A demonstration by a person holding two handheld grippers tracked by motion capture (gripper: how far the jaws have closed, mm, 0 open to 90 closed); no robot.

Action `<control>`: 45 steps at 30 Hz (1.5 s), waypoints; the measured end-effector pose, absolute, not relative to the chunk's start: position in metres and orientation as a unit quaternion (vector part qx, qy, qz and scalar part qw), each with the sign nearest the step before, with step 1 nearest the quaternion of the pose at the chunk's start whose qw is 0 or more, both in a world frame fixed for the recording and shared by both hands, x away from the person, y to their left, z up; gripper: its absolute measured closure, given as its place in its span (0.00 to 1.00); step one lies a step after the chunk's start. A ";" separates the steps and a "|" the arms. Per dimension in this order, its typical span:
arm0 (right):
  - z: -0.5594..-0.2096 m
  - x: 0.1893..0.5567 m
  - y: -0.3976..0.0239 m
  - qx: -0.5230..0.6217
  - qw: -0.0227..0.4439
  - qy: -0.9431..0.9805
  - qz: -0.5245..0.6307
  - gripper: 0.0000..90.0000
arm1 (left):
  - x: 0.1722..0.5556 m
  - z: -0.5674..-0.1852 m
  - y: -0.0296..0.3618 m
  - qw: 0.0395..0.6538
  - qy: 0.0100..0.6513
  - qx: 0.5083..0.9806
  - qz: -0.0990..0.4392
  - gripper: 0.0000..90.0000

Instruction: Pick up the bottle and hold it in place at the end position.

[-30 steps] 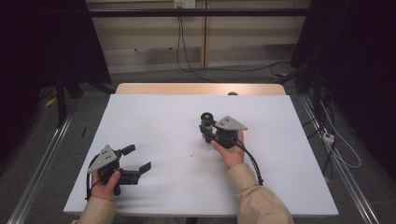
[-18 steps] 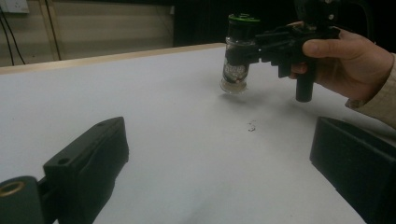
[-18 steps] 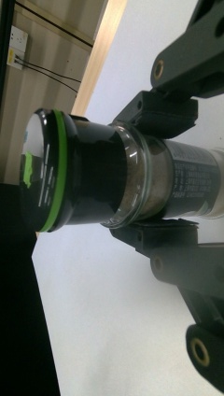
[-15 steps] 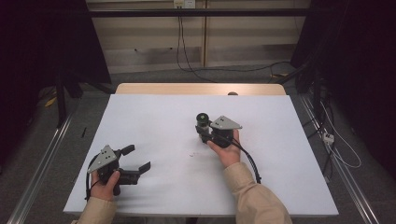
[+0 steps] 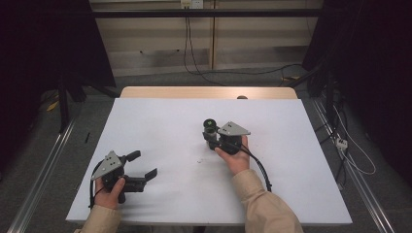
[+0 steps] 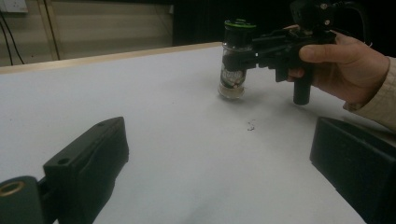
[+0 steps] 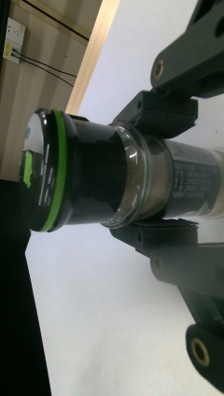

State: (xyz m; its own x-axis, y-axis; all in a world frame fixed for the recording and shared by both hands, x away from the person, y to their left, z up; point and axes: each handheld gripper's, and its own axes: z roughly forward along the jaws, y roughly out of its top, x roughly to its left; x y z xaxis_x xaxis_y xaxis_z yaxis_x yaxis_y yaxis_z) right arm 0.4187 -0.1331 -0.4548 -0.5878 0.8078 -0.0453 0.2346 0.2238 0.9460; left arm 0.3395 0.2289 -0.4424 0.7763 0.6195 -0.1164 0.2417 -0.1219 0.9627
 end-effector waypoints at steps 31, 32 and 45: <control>-0.462 0.420 -0.140 0.367 0.266 0.730 0.511 0.59 | 0.347 -0.433 0.209 0.597 0.282 0.736 0.147 0.05; -0.462 0.420 -0.140 0.368 0.266 0.730 0.511 0.59 | 0.349 -0.432 0.207 0.597 0.283 0.737 0.145 0.05; -0.462 0.421 -0.142 0.370 0.260 0.730 0.512 0.59 | 0.368 -0.427 0.181 0.585 0.272 0.755 0.119 0.07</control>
